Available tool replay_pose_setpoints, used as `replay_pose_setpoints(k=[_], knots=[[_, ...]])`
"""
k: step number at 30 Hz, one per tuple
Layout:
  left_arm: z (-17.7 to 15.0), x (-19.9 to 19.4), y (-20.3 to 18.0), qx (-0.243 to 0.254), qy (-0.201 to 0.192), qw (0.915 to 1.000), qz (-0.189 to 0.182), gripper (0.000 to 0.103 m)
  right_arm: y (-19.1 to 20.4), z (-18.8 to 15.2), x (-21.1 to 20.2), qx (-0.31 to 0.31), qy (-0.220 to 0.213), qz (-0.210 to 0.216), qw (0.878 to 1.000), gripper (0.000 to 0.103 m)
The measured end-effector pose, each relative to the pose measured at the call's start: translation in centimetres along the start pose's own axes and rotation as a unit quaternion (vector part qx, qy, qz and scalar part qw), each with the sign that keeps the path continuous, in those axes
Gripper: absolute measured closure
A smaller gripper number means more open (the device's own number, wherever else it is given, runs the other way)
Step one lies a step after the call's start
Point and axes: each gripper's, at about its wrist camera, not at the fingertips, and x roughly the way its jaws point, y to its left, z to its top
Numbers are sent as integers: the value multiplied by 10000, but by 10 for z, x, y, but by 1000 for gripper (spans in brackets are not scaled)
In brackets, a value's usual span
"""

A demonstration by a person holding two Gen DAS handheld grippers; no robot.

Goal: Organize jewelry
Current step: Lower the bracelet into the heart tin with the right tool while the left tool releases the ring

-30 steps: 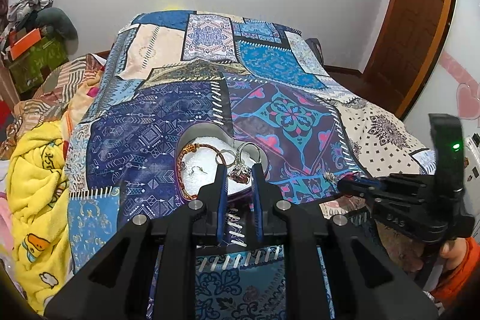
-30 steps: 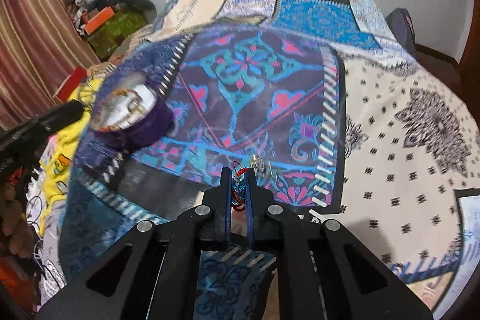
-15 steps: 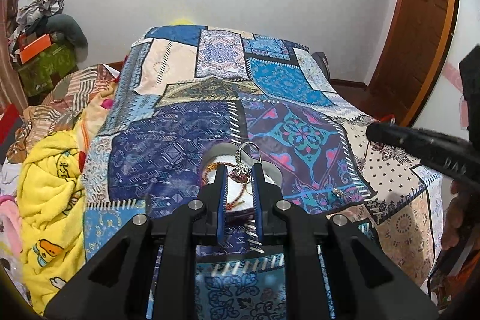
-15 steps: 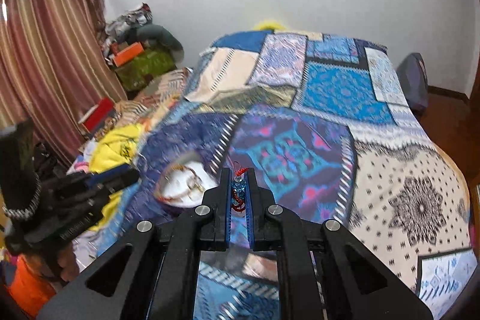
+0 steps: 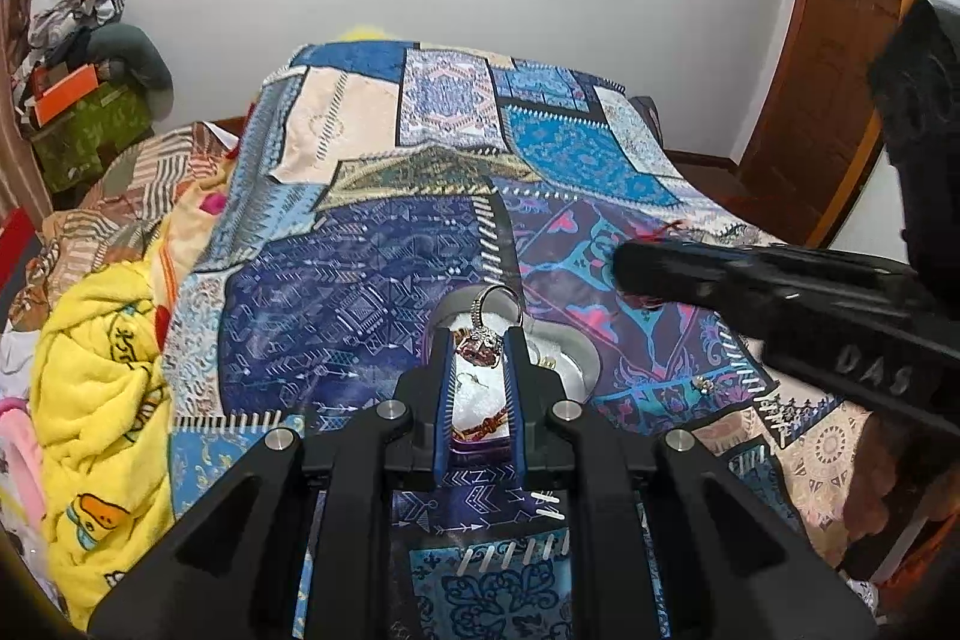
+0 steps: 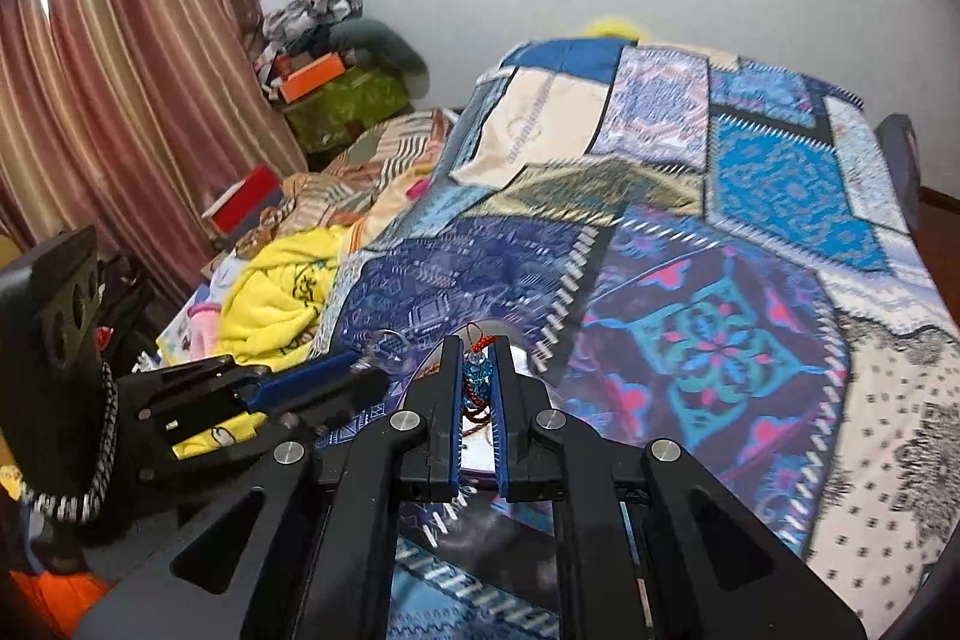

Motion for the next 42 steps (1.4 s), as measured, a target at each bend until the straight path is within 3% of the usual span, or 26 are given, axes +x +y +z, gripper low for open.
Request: replay_pose_setpoints(k=[16,22,28,34,42], knots=[[-8,34,9,-101,334,9992,-181,89,-1,5,43,-8,478,231,9986,96],[-8,31,11,-109,342,9992,-198,89,-4,6,45,156,649,349,9972,79],[-7,19,12,-98,290,9995,-104,89,-8,10,27,191,442,249,9985,79],[1,4,10,-108,167,9998,-63,88,-20,7,-3,146,218,-205,9994,79],[12,0,-27,166,140,9996,-193,88,-57,-12,-50,241,103,-926,9954,79]])
